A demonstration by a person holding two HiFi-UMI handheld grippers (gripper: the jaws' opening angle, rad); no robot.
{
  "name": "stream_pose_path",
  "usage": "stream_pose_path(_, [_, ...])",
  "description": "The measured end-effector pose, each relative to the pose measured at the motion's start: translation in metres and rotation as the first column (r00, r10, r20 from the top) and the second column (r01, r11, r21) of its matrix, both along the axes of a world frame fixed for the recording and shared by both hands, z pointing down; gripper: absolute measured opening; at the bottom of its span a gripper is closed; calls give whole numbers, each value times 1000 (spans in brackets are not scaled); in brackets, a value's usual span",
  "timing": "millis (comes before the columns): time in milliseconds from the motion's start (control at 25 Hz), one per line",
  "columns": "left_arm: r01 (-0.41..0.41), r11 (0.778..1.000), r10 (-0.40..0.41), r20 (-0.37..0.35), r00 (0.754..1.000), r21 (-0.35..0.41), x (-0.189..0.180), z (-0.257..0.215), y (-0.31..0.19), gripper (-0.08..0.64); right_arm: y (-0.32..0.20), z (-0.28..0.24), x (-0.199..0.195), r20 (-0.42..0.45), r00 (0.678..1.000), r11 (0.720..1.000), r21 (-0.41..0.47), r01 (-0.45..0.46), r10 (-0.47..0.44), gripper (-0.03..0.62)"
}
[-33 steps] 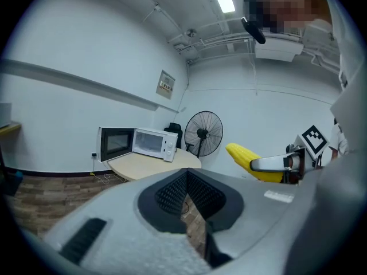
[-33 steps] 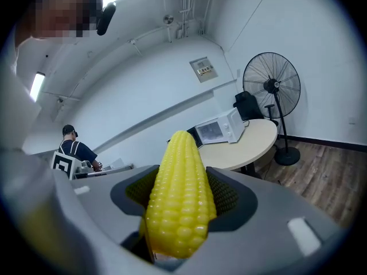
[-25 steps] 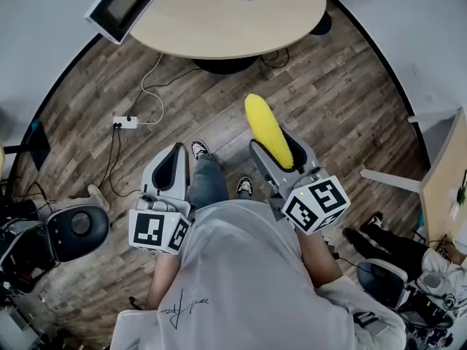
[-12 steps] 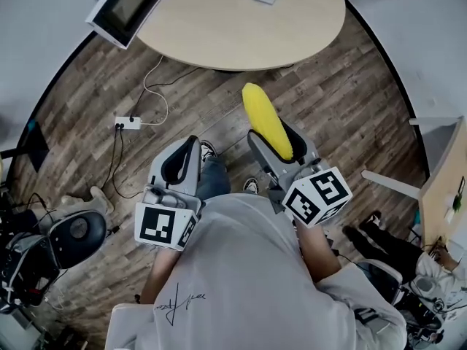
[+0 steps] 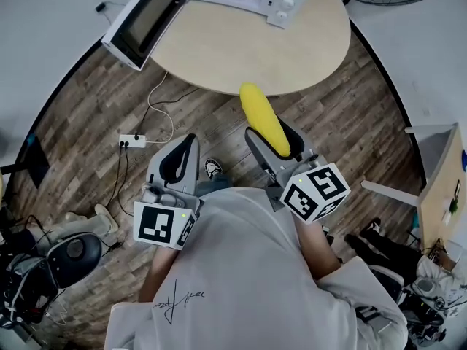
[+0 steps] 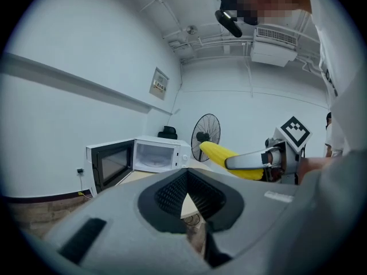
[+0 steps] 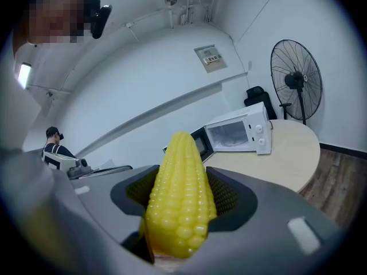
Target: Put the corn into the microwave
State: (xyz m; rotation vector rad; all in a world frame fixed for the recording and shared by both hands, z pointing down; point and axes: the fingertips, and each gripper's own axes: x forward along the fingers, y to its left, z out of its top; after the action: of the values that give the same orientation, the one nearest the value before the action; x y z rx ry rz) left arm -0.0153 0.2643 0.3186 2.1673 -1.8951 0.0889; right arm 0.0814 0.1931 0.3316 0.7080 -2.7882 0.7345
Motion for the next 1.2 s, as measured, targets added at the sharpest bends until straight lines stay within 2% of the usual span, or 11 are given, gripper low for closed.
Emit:
stream_pose_path(120, [-4,1000,5,-13,1000,14,-23,-2,-6,-12,-6,-2,-23,-23,1000,1000,27,2,-1,265])
stream_pose_path(320, [-13,999,15,-47,999,32,-50,-2,-15,-12,-12,-6,-50,-20,1000,1000,14,-3,3,265])
stream_pose_path(640, [-28,999,29,-117,993,15,-64,6,-22,-12,-23,-3,-70,-53,999,1000,11,6,-6,267])
stream_pose_path(880, [-63,998,61,-111,992,-16,-73,11,-38,-12,-43,2,-89,-51,999,1000,-1,6,-6,265])
stream_pose_path(1200, [-74,997,72,-92,993,-20,-101,6,-86,-12,-91,4,-120,-33,999,1000,-8,12,-12,266])
